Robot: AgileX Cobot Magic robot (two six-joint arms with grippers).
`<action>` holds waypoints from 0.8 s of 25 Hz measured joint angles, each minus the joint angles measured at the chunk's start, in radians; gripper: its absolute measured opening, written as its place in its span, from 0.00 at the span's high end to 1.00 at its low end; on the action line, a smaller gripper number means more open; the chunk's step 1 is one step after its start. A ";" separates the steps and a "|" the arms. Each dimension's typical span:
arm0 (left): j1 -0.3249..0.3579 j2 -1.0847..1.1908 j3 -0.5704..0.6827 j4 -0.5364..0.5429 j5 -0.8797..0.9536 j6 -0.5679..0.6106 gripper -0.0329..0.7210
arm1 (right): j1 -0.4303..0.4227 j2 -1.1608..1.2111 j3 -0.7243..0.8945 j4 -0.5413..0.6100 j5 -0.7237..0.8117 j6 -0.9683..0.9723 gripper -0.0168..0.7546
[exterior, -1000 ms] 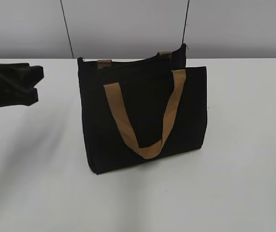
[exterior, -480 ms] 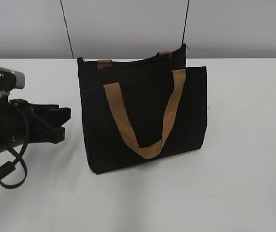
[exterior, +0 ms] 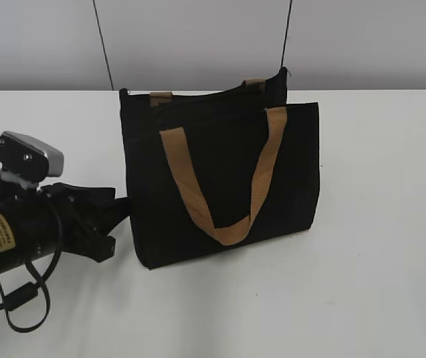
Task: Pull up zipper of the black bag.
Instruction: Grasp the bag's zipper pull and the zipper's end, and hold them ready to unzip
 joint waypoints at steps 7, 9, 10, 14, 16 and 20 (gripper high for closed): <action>0.000 0.099 -0.029 0.058 -0.045 0.031 0.50 | 0.000 0.000 0.000 0.000 0.000 0.000 0.58; 0.000 0.109 -0.046 0.059 -0.047 0.041 0.49 | 0.000 0.000 0.000 0.000 0.000 0.000 0.58; 0.000 0.115 -0.052 0.059 -0.048 0.041 0.48 | 0.000 0.000 0.000 0.000 0.000 0.000 0.58; 0.000 0.153 -0.074 0.060 -0.060 0.044 0.48 | 0.000 0.000 0.000 0.000 0.000 0.000 0.58; 0.000 0.178 -0.080 0.056 -0.080 0.044 0.48 | 0.000 0.000 0.000 0.000 0.000 0.000 0.58; 0.000 0.206 -0.080 0.032 -0.136 0.044 0.48 | 0.000 0.000 0.000 0.000 0.000 0.000 0.58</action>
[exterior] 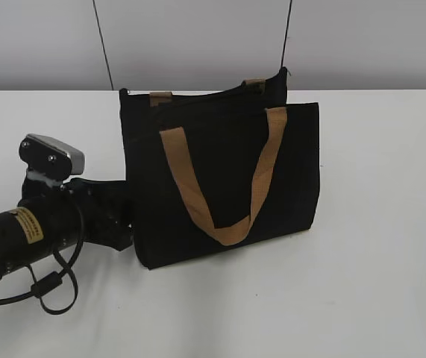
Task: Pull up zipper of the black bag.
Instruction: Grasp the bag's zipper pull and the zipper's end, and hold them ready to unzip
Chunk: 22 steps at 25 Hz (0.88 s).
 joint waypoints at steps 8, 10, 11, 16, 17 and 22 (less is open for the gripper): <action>0.000 0.009 0.000 -0.036 -0.071 0.000 0.49 | 0.000 0.000 0.000 0.000 0.000 0.000 0.58; 0.000 0.026 -0.002 -0.037 -0.078 0.000 0.51 | 0.000 0.000 0.000 0.000 0.000 0.000 0.58; 0.000 0.035 -0.006 -0.036 -0.081 0.001 0.52 | 0.000 0.000 0.000 0.000 0.000 0.000 0.58; 0.000 0.042 -0.050 -0.029 -0.079 0.001 0.59 | 0.000 0.000 0.000 0.000 0.000 0.000 0.58; 0.000 0.042 -0.057 -0.025 -0.076 0.001 0.61 | 0.000 0.000 0.000 0.000 0.000 0.000 0.58; 0.000 0.043 -0.068 -0.020 -0.033 0.001 0.70 | 0.000 0.000 0.000 0.000 0.000 0.000 0.58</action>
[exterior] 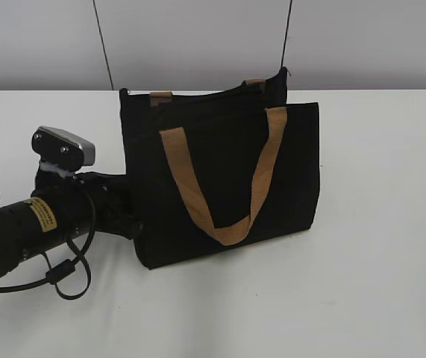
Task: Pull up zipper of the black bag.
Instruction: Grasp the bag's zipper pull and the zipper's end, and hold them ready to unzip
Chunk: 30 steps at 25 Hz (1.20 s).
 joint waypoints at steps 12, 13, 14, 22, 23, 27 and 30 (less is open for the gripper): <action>0.000 -0.012 0.000 0.001 0.067 0.000 0.96 | 0.000 0.000 0.000 0.000 0.000 0.000 0.58; 0.000 -0.024 0.000 0.001 0.088 0.000 0.96 | 0.000 0.000 0.000 0.000 0.000 0.000 0.58; 0.000 -0.044 0.000 0.001 0.117 0.000 0.96 | 0.000 0.000 0.000 0.000 0.000 0.000 0.58; 0.001 -0.300 0.000 0.000 0.311 0.000 0.96 | 0.000 0.000 0.000 0.000 0.000 0.000 0.58; 0.002 -0.333 0.000 0.000 0.323 0.003 0.96 | 0.000 0.000 0.000 0.000 0.000 0.000 0.58; 0.003 -0.433 0.000 0.000 0.359 0.025 0.96 | 0.000 0.000 0.000 0.000 0.000 0.000 0.58; 0.003 -0.487 0.000 0.000 0.374 0.031 0.96 | 0.000 0.000 0.000 0.000 0.000 0.000 0.58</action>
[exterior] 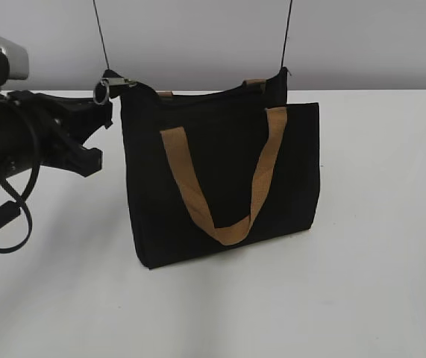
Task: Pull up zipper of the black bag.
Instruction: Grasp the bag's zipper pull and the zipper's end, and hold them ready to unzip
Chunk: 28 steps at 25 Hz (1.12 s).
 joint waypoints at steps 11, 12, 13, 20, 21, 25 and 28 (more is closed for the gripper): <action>0.000 -0.084 0.000 0.001 0.015 0.004 0.96 | 0.000 0.000 0.000 0.036 0.000 -0.013 0.58; 0.000 -0.091 0.000 0.001 0.015 0.004 0.96 | 0.000 0.002 0.000 0.059 0.000 -0.036 0.58; 0.000 -0.098 0.000 0.002 0.016 0.004 0.96 | 0.000 0.014 0.000 0.096 0.000 -0.079 0.58; 0.000 -0.109 0.000 0.007 0.012 0.004 0.96 | 0.007 0.273 -0.020 0.408 -0.034 -0.525 0.58; 0.000 -0.109 0.000 0.007 0.012 0.004 0.96 | 0.015 0.304 -0.021 0.456 -0.073 -0.581 0.58; 0.000 -0.109 0.000 0.007 0.012 0.004 0.96 | 0.067 0.465 -0.023 0.629 -0.245 -0.753 0.58; 0.000 -0.109 0.000 0.007 0.012 0.005 0.96 | 0.113 0.614 -0.043 0.761 -0.331 -0.874 0.58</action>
